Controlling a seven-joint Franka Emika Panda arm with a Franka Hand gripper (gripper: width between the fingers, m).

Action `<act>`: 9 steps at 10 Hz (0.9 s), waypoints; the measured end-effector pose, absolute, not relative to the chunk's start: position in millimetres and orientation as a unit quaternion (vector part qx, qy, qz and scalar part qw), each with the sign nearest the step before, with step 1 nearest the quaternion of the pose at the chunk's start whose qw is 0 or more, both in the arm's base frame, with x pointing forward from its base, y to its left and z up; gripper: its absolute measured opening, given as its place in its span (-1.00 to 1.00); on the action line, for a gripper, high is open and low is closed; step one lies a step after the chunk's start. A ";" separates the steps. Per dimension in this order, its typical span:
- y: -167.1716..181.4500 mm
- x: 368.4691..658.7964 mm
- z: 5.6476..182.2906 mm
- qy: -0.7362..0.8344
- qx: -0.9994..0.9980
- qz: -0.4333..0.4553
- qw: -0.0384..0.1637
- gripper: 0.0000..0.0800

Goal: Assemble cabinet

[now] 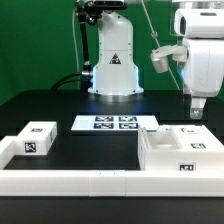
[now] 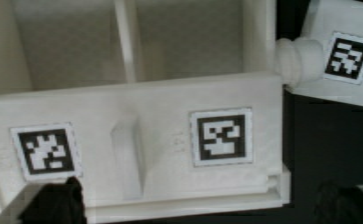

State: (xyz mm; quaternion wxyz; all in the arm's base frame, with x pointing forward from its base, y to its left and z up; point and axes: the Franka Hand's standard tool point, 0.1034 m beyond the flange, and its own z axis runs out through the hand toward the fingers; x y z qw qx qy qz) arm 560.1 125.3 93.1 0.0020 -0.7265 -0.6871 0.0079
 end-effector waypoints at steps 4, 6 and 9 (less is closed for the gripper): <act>124.4 556.2 92.4 -0.685 -0.728 0.010 0.002 0.62; 119.5 529.7 94.3 -0.683 -0.731 0.022 0.001 0.62; 113.4 473.4 79.3 -0.675 -0.737 0.034 0.006 0.62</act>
Offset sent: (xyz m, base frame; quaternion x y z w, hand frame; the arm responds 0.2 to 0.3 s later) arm 0.0000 0.0000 0.0000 0.0000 0.0000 0.0000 1.0000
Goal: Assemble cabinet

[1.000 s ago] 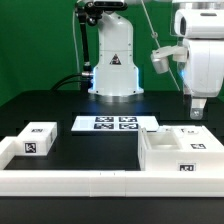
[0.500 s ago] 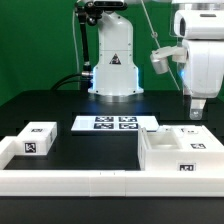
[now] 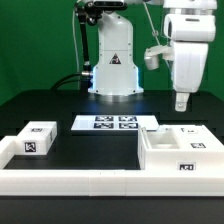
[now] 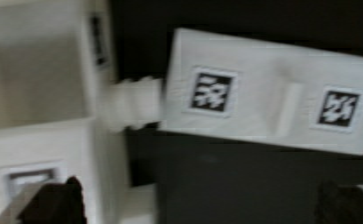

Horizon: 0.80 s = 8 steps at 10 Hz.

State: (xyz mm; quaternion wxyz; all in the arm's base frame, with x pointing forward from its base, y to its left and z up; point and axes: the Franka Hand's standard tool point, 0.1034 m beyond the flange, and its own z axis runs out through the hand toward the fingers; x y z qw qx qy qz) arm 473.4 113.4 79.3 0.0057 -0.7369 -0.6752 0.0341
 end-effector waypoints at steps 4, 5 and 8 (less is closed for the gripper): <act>111.2 473.7 77.8 -0.669 -0.743 0.033 0.007 0.62; 105.9 469.1 74.5 -0.651 -0.758 0.040 0.014 0.62; 106.6 443.2 56.7 -0.622 -0.782 0.044 0.026 0.62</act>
Offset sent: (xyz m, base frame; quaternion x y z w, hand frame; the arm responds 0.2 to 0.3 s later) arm 0.0000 0.0000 0.0000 0.0000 0.0000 0.0000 1.0000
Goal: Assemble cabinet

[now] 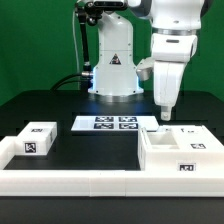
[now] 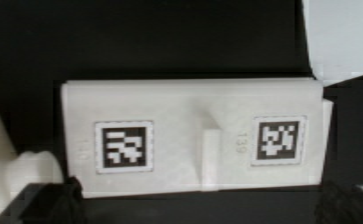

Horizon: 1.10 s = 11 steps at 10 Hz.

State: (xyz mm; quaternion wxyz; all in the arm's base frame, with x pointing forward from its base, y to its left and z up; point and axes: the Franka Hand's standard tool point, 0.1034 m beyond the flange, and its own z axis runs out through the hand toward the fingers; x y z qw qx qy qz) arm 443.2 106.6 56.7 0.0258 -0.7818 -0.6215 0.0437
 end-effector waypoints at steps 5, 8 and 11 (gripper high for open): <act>112.9 434.8 21.3 -0.614 -0.786 0.043 0.050 0.62; 107.6 436.0 23.9 -0.610 -0.787 0.071 0.057 0.62; 108.9 436.8 23.1 -0.608 -0.789 0.067 0.058 0.62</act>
Offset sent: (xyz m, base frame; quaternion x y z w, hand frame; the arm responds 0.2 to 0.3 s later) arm 0.0042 0.0108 -0.0218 0.0315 -0.0026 0.0557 0.9979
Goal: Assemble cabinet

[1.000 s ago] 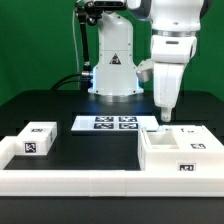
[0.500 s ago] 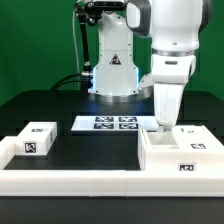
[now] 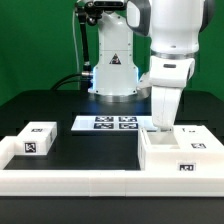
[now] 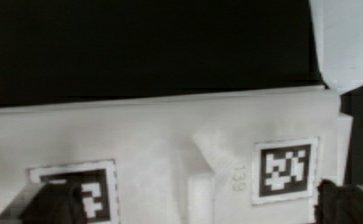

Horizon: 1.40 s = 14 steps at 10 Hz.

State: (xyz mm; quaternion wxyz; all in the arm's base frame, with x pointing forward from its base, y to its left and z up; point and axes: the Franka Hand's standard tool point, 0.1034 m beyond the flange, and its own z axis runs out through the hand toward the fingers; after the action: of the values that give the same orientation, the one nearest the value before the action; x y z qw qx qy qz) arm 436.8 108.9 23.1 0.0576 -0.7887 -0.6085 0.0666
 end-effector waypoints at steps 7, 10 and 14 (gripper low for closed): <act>126.3 433.3 20.5 -0.622 -0.782 -0.030 0.031 0.62; 118.8 433.7 19.1 -0.620 -0.783 -0.028 0.031 0.62; 116.3 432.3 14.6 -0.617 -0.785 -0.027 0.034 0.38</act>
Offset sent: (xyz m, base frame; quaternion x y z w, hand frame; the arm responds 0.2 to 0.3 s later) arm 0.0007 -0.0015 -0.0022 -0.1556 0.0002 -0.0215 0.9876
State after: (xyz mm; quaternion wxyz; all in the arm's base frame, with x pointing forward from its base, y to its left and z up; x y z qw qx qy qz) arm 432.3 116.3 14.6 0.0338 -0.7854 -0.6174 -0.0272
